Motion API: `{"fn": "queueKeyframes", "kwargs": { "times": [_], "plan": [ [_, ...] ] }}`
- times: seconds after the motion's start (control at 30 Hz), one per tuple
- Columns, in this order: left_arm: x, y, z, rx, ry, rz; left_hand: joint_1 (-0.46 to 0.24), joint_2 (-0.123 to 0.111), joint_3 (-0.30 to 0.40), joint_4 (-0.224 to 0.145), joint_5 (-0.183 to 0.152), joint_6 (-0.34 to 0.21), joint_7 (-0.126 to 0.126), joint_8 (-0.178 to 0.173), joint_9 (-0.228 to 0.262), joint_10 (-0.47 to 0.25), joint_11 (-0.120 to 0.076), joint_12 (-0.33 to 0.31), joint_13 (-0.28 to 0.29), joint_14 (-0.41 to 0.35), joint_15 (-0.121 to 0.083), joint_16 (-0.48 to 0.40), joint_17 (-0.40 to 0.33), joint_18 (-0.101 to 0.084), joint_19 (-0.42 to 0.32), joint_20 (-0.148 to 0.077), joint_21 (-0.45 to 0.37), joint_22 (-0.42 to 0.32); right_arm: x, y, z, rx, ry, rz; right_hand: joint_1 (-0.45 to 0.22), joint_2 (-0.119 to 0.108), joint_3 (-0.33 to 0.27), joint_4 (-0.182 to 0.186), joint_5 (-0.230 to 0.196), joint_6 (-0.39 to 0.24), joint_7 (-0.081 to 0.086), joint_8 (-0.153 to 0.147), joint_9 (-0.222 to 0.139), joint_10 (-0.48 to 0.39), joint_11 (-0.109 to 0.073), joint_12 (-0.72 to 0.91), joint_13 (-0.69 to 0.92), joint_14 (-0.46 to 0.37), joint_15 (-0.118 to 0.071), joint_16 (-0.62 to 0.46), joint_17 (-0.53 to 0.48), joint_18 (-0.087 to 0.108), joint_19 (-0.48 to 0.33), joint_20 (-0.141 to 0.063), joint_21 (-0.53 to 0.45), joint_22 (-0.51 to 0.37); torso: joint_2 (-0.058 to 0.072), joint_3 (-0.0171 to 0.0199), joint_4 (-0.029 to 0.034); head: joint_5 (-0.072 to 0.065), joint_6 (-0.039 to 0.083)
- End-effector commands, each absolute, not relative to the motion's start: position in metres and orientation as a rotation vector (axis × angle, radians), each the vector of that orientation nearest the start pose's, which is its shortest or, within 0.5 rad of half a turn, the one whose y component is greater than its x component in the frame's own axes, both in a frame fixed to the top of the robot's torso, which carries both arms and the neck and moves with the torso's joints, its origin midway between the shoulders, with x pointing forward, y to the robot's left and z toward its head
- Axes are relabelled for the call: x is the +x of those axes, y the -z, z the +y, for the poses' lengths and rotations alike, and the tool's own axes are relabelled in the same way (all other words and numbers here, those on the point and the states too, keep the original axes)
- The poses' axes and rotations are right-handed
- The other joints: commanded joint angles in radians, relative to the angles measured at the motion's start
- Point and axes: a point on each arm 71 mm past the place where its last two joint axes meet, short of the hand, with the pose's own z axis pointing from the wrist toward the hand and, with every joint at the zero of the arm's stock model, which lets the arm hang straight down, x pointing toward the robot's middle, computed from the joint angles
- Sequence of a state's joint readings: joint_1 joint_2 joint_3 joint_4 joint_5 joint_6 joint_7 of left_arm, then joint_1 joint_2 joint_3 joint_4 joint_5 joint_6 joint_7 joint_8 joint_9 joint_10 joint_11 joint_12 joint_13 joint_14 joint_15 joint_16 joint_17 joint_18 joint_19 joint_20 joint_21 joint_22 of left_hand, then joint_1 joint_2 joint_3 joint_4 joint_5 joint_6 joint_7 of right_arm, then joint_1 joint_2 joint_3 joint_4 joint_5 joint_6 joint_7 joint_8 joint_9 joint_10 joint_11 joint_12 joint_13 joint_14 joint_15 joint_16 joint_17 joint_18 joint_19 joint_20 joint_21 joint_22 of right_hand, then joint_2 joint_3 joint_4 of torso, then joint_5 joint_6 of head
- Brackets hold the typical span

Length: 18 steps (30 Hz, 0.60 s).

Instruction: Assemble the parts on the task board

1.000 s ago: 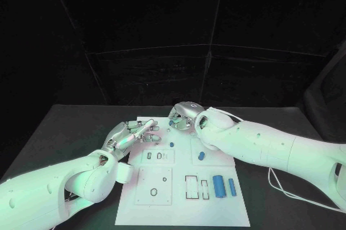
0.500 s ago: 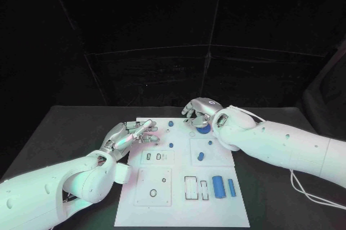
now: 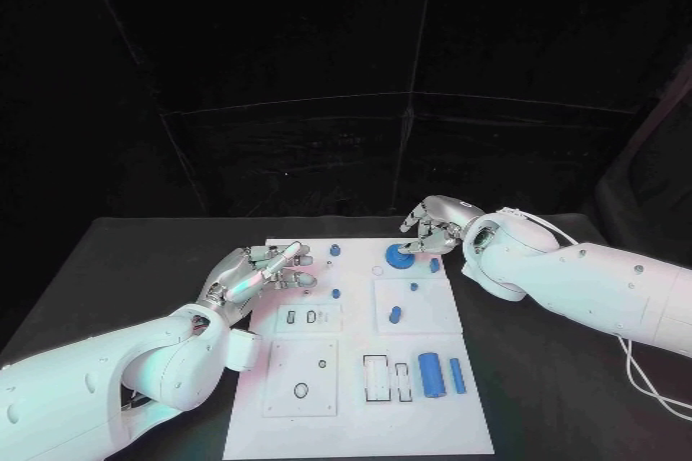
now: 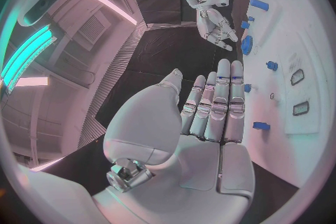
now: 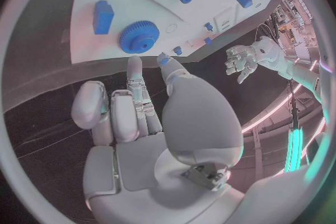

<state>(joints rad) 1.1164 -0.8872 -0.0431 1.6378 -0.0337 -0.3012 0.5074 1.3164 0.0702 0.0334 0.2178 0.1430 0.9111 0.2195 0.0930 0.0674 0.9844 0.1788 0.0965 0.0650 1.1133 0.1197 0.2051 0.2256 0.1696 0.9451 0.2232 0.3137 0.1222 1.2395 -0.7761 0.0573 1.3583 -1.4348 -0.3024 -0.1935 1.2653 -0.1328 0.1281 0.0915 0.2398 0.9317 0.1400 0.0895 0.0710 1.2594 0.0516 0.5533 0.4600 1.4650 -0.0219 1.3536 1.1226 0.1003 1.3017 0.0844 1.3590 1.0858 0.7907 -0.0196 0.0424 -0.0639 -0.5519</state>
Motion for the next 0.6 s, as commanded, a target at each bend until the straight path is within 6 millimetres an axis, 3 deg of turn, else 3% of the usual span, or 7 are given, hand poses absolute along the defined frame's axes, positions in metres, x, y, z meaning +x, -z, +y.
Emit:
{"fn": "queueKeyframes", "kwargs": {
  "times": [0.03, 0.17, 0.23, 0.33, 0.6],
  "plan": [
    [0.4510, 0.1989, 0.1940, -1.076, 1.680, 1.413, 0.002, 0.003, 0.002, -0.005, -0.001, -0.004, 0.005, -0.004, -0.001, -0.007, -0.003, -0.003, -0.001, -0.007, 0.002, -0.002, 0.001, 0.011, -0.003, 0.005, -0.004, -0.001, 0.5383, 0.1480, -0.2265, 0.031, -0.450, 1.696, 0.025, 0.006, -0.037, 0.032, 0.002, -0.013, 0.004, -0.006, -0.001, -0.029, 0.004, 0.049, 0.064, 0.035, -0.001, 0.010, 0.016, -0.007, 0.010, 0.002, 0.007, 0.011, 0.002, -0.0021, 0.0008, -0.006, 0.002],
    [0.4510, 0.1990, 0.1916, -1.074, 1.686, 1.416, 0.003, 0.003, 0.002, -0.006, -0.001, -0.004, 0.005, -0.004, -0.001, -0.007, -0.003, -0.003, -0.001, -0.008, 0.002, -0.003, 0.002, 0.011, -0.004, 0.006, -0.004, -0.001, 0.5408, 0.1514, -0.2262, 0.020, -0.429, 1.731, 0.059, 0.008, -0.070, 0.067, 0.002, -0.026, 0.010, -0.006, -0.001, -0.055, 0.006, 0.090, 0.123, 0.038, 0.003, 0.024, 0.042, -0.010, 0.013, 0.006, 0.015, 0.026, 0.003, -0.0021, 0.0049, -0.007, -0.001],
    [0.4512, 0.1991, 0.1911, -1.074, 1.688, 1.418, 0.003, 0.003, 0.002, -0.006, -0.001, -0.004, 0.005, -0.004, -0.001, -0.007, -0.003, -0.003, -0.001, -0.008, 0.002, -0.003, 0.002, 0.011, -0.004, 0.006, -0.004, -0.001, 0.5416, 0.1522, -0.2245, 0.003, -0.422, 1.737, 0.071, -0.007, -0.099, 0.086, 0.031, -0.037, 0.013, -0.009, -0.002, -0.067, 0.010, 0.104, 0.144, 0.041, 0.006, 0.037, 0.067, -0.011, 0.015, 0.009, 0.020, 0.035, 0.002, -0.0026, 0.0051, -0.007, -0.002],
    [0.4515, 0.1994, 0.1914, -1.075, 1.689, 1.420, 0.003, 0.003, 0.002, -0.006, -0.001, -0.004, 0.005, -0.004, -0.001, -0.007, -0.003, -0.004, -0.001, -0.008, 0.002, -0.003, 0.002, 0.011, -0.004, 0.006, -0.005, -0.002, 0.5422, 0.1527, -0.2228, -0.013, -0.416, 1.739, 0.100, -0.008, -0.131, 0.116, 0.039, -0.045, 0.015, -0.008, -0.001, -0.077, 0.012, 0.125, 0.173, 0.043, 0.010, 0.049, 0.092, -0.012, 0.015, 0.012, 0.023, 0.040, 0.001, -0.0029, 0.0035, -0.004, -0.003],
    [0.4526, 0.2001, 0.1923, -1.076, 1.687, 1.421, 0.004, 0.003, 0.002, -0.007, -0.001, -0.004, 0.005, -0.004, -0.001, -0.008, -0.003, -0.004, -0.001, -0.008, 0.002, -0.004, 0.002, 0.011, -0.005, 0.006, -0.005, -0.002, 0.5436, 0.1533, -0.2203, -0.032, -0.411, 1.736, 0.134, 0.002, -0.149, 0.144, 0.039, -0.041, 0.015, 0.002, 0.001, -0.062, 0.012, 0.195, 0.252, 0.046, 0.010, 0.061, 0.115, -0.012, 0.014, 0.013, 0.026, 0.045, 0.002, -0.0036, 0.0029, -0.005, -0.004]
  ]
}}
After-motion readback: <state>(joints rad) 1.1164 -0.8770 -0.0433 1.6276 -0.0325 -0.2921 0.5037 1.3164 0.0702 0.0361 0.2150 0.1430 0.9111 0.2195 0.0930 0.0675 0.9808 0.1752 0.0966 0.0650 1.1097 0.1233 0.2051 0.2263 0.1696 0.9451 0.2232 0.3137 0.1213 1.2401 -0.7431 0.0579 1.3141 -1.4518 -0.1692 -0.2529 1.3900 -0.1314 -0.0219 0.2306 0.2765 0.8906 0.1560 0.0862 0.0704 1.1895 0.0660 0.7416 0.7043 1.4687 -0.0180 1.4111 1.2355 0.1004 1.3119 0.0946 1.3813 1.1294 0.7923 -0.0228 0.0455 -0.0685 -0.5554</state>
